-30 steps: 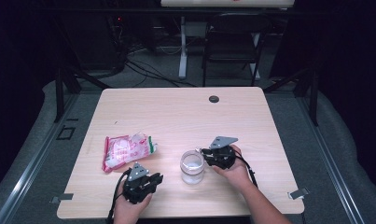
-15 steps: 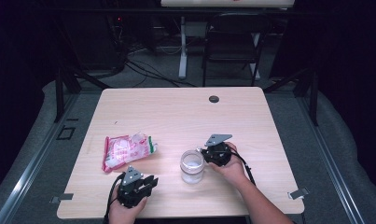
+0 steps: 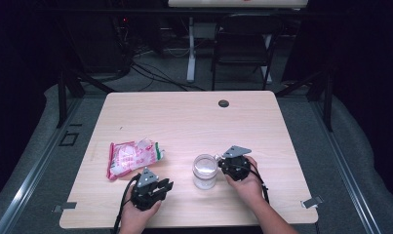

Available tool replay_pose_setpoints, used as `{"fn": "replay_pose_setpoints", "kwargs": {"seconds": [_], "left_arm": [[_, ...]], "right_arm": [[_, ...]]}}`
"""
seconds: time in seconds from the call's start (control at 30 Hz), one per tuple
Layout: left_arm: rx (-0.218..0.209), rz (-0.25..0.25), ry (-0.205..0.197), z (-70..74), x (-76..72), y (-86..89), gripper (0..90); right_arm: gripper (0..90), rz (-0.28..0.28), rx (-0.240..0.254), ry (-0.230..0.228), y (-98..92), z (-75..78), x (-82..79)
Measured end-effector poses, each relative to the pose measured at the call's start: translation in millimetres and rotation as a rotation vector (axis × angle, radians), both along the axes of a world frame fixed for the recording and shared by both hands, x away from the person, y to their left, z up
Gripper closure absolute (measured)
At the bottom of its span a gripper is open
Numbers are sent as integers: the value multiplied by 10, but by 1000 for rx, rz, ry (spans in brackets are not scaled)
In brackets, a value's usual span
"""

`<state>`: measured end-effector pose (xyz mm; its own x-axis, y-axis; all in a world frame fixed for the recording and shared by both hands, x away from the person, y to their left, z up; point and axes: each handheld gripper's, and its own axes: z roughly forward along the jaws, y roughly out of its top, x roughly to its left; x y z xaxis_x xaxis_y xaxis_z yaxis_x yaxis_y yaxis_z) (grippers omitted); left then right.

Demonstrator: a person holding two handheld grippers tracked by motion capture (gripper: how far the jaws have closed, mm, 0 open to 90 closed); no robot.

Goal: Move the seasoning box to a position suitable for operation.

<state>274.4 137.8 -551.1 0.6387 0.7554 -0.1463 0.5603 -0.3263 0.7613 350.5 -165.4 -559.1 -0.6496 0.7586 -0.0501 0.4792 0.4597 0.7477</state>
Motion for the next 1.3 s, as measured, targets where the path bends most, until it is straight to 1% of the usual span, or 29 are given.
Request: {"fn": "replay_pose_setpoints", "kwargs": {"seconds": [0.03,0.13,0.17,0.2,0.27,0.3,0.33,0.4,0.43,0.47,0.5,0.53,0.57,0.6,0.63,0.73,0.77,0.8,0.83,0.87,0.93,0.97,1.0,1.03,1.1,1.13,1.17,1.27,1.3], "left_arm": [[1,-10,6,-7,23,-25,749],[7,-33,11,-6,88,-91,735],[7,-33,11,-6,88,-91,732],[-1,-40,15,-5,102,-109,729],[-4,-56,20,3,131,-144,724],[-11,-63,18,-3,155,-186,718],[2,-73,28,5,167,-196,718],[1,-79,24,15,187,-219,718],[-6,-78,28,23,188,-235,716],[-13,-83,20,28,191,-252,712],[-8,-100,19,44,197,-261,702],[-8,-100,19,44,197,-261,692],[-7,-114,16,56,196,-294,688],[-7,-114,16,56,196,-294,688],[13,-126,3,57,200,-316,686],[22,-134,11,41,207,-339,679],[25,-131,7,40,205,-344,676],[25,-131,7,40,205,-344,676],[17,-136,-1,51,201,-353,674],[10,-139,5,61,195,-361,673],[16,-142,-2,70,194,-365,670],[10,-133,-10,66,188,-375,670],[17,-136,-11,70,187,-369,669],[16,-140,-5,71,187,-364,669],[18,-140,-4,71,185,-362,668],[19,-137,-4,69,182,-361,667],[15,-135,-2,69,178,-360,666],[20,-127,-14,60,172,-353,664],[14,-120,-8,61,165,-350,663]], "right_arm": [[846,2,-13,-8,-24,6,-52],[825,8,-21,1,-61,20,-160],[825,8,-21,1,-61,20,-160],[794,18,-16,13,-81,30,-212],[782,24,-8,20,-92,33,-235],[764,44,-8,25,-113,45,-288],[759,49,-7,24,-115,50,-304],[750,63,-18,21,-120,64,-341],[747,64,-16,23,-124,67,-358],[746,66,-7,34,-134,69,-375],[747,67,2,47,-144,73,-396],[747,67,9,52,-152,78,-417],[745,71,20,52,-155,83,-438],[745,71,20,52,-155,83,-438],[737,71,21,44,-149,103,-488],[735,90,24,51,-142,134,-560],[732,90,27,50,-135,131,-581],[728,91,19,48,-132,130,-594],[723,91,12,42,-127,129,-602],[718,94,10,36,-124,125,-603],[726,91,6,24,-128,112,-598],[726,91,6,24,-128,112,-598],[751,95,26,23,-141,103,-592],[754,91,29,20,-144,100,-586],[759,87,27,15,-144,99,-580],[763,91,12,9,-147,103,-568],[765,85,15,4,-146,100,-550],[765,78,33,0,-155,85,-498],[761,78,38,6,-160,85,-488]]}}
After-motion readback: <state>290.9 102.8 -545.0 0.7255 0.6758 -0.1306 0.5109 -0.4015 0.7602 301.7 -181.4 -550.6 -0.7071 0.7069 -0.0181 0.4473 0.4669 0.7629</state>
